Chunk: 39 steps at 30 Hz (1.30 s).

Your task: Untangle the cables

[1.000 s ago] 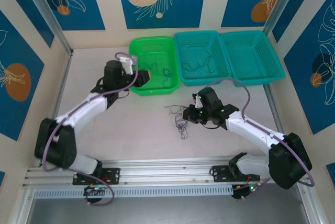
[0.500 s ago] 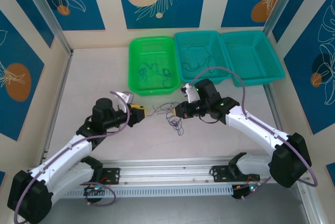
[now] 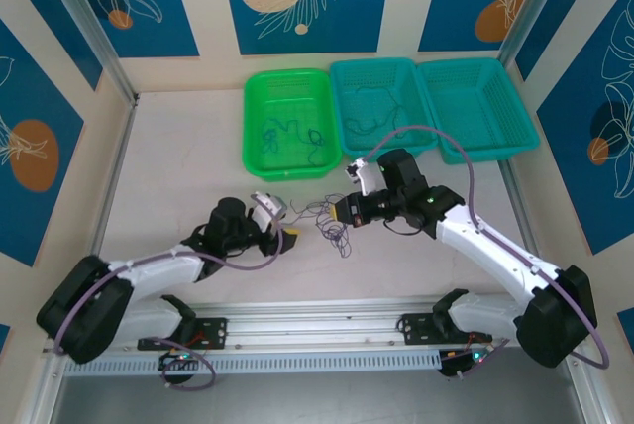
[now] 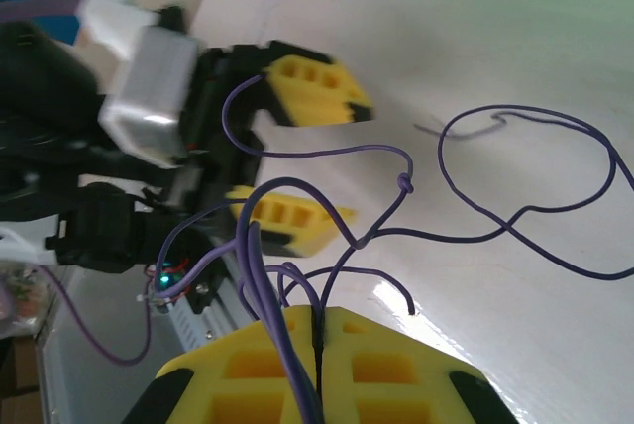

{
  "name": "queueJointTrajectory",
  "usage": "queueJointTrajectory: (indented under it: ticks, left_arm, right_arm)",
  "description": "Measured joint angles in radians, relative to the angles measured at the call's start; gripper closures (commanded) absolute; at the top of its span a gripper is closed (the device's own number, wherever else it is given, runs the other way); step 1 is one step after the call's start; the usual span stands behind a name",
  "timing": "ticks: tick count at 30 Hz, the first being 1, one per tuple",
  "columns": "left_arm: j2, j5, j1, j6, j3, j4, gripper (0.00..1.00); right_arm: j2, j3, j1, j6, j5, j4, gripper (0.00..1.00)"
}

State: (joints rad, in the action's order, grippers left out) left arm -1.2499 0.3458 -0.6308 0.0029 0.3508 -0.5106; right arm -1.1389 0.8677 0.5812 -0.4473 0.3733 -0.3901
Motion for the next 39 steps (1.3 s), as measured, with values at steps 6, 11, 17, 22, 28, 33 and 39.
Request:
queueJointTrajectory:
  ticks: [6,11,17,22,28,33,39]
  left_arm:
    - [-0.182,-0.017,-0.002,0.051,0.067,-0.170,0.23]
    - [-0.278,0.055,-0.007,0.045,0.134,-0.265,0.24]
    - [-0.326,0.148,-0.056,0.008,0.151,-0.349,0.24]
    - [-0.336,0.197,-0.112,-0.032,0.147,-0.398,0.24]
    - [-0.338,0.182,-0.140,-0.086,0.123,-0.461,0.24]
    - [-0.406,0.118,-0.144,-0.145,0.128,-0.540,0.31]
    - [-0.467,0.084,-0.145,-0.185,0.170,-0.575,0.38]
  right_arm:
    - [0.052,0.000,-0.001,-0.005,0.074,0.002,1.00]
    - [0.090,0.002,-0.001,-0.016,0.113,0.008,1.00]
    - [0.145,0.002,-0.001,-0.031,0.112,0.015,1.00]
    - [0.175,0.002,-0.007,-0.049,0.067,0.023,1.00]
    - [0.212,0.001,-0.057,-0.108,0.061,0.066,1.00]
    - [0.227,0.001,-0.071,-0.163,0.094,0.119,1.00]
    - [0.246,0.000,-0.071,-0.209,0.125,0.156,1.00]
